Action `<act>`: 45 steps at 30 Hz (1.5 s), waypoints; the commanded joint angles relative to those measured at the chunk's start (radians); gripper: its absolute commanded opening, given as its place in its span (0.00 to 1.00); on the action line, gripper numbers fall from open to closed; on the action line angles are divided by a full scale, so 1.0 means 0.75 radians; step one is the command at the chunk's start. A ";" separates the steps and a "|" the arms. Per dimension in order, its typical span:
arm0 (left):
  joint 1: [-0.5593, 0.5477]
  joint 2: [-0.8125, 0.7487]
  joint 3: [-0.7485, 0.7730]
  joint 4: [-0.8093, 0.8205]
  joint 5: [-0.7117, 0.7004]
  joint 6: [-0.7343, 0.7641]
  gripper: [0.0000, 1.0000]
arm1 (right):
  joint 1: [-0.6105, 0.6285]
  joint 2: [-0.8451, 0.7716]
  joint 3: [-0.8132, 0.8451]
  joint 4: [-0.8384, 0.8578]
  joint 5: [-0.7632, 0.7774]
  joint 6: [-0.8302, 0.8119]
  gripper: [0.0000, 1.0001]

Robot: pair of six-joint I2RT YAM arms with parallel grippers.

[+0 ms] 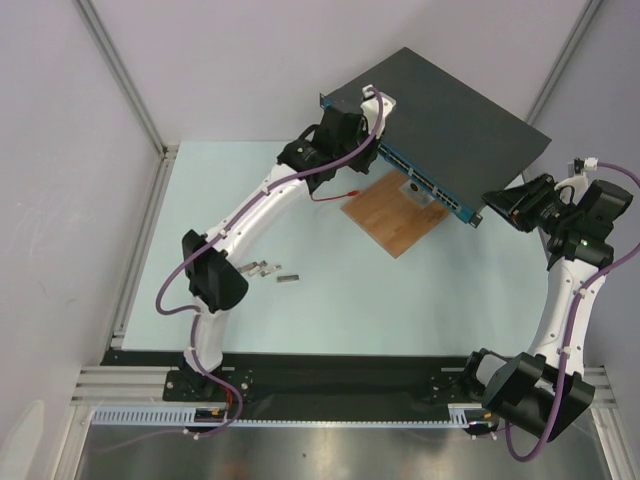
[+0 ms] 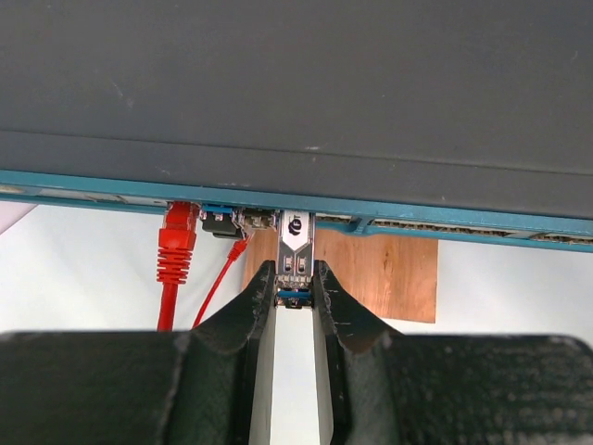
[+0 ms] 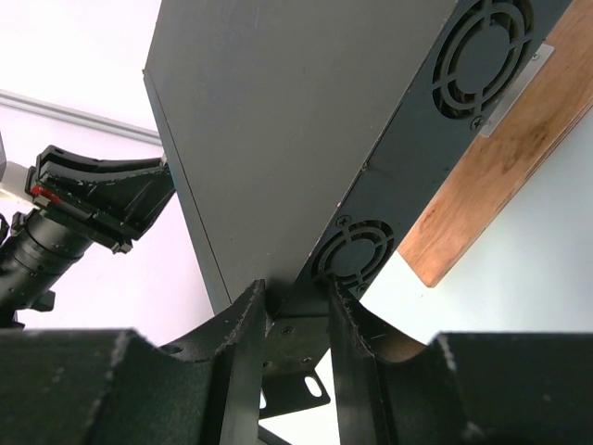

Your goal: Insert the plug into the switch port

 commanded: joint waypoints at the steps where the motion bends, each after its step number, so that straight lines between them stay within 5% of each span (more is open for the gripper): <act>1: 0.002 0.030 0.091 0.153 0.050 -0.029 0.00 | 0.048 0.039 -0.004 0.072 -0.009 -0.027 0.00; 11: 0.002 0.054 0.138 0.186 0.060 -0.027 0.06 | 0.054 0.045 -0.002 0.082 -0.005 -0.015 0.00; 21: 0.028 -0.103 0.015 0.088 0.095 -0.023 0.43 | 0.018 0.051 -0.004 0.088 -0.026 -0.013 0.00; 24: 0.028 -0.130 0.011 0.029 0.105 0.002 0.47 | 0.007 0.053 0.008 0.086 -0.034 -0.015 0.00; 31: 0.030 -0.256 -0.119 -0.023 0.118 0.055 0.43 | -0.013 0.069 0.030 0.082 -0.044 -0.023 0.00; 36: 0.034 -0.267 -0.163 -0.009 0.114 0.063 0.22 | -0.015 0.078 0.033 0.082 -0.040 -0.025 0.00; 45: 0.034 -0.142 -0.034 -0.045 0.112 0.047 0.10 | -0.013 0.094 0.045 0.080 -0.034 -0.031 0.00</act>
